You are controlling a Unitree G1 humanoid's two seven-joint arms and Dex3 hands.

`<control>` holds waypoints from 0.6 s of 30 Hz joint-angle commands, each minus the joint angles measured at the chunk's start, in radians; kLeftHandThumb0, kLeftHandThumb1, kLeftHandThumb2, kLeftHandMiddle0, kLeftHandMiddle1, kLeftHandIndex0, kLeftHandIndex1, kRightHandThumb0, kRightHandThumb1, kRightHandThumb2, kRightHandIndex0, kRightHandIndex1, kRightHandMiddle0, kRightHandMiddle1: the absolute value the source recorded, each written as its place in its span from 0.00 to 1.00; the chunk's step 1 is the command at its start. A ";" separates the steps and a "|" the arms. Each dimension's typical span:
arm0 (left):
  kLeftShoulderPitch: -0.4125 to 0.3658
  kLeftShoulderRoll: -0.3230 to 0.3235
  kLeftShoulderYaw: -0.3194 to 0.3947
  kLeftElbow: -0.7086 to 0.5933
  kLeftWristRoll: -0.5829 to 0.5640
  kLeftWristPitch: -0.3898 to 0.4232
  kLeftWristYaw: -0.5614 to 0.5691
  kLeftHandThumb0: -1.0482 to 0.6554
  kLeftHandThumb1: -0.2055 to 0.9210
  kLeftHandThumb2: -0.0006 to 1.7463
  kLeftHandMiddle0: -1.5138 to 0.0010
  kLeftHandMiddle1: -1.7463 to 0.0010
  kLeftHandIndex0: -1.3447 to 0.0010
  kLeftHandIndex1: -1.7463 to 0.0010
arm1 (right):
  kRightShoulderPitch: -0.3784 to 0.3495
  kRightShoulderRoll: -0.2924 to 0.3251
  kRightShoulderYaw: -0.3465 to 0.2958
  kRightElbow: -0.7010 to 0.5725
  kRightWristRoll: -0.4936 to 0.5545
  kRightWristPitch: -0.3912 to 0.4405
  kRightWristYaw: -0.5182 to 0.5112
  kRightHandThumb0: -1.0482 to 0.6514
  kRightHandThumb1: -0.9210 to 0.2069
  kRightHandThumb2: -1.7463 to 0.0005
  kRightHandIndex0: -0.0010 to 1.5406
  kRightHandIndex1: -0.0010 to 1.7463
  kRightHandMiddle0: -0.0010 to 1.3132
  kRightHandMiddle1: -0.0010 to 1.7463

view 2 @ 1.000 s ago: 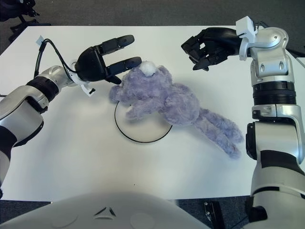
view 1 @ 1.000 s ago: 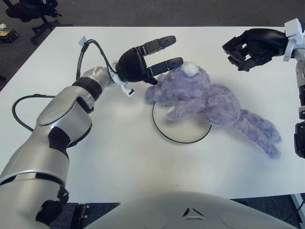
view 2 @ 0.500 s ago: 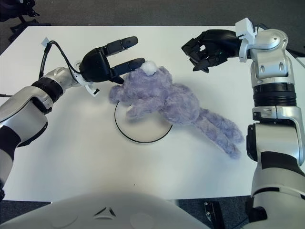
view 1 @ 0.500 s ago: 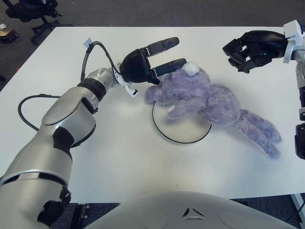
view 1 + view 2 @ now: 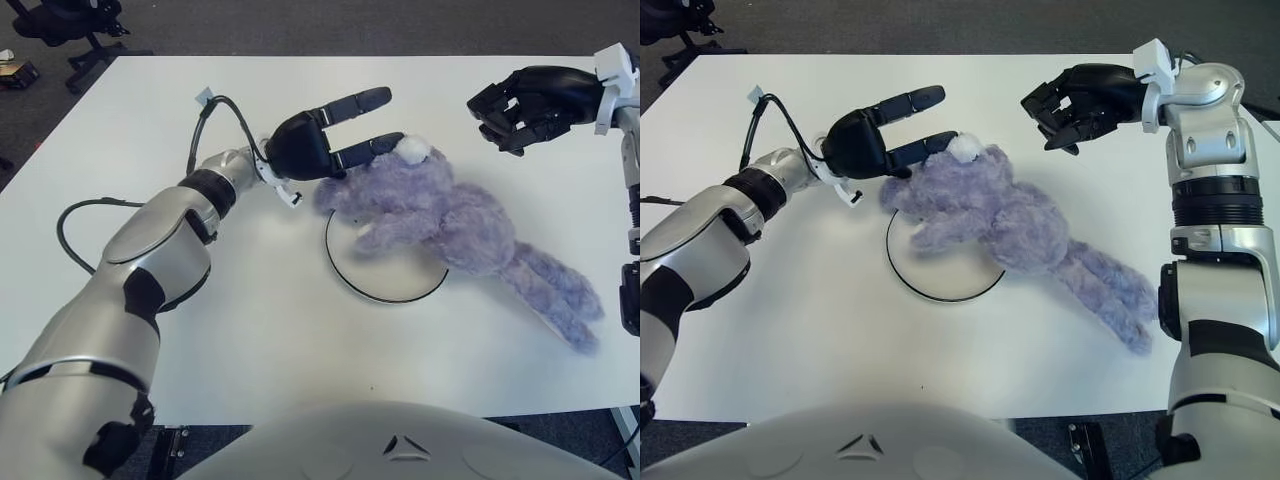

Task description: Put the doll into the plate.

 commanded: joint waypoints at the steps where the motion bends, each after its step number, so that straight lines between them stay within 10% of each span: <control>1: 0.015 0.021 -0.016 -0.031 0.004 -0.049 -0.047 0.49 0.97 0.00 0.80 1.00 0.74 1.00 | 0.008 -0.015 0.002 -0.013 -0.005 0.010 -0.007 0.49 0.07 0.99 0.63 1.00 0.66 1.00; 18: 0.065 0.046 0.082 -0.089 -0.204 -0.409 -0.230 0.36 0.99 0.00 0.74 0.99 0.75 1.00 | 0.015 -0.020 0.000 -0.023 -0.006 0.023 -0.014 0.49 0.06 0.99 0.62 1.00 0.65 1.00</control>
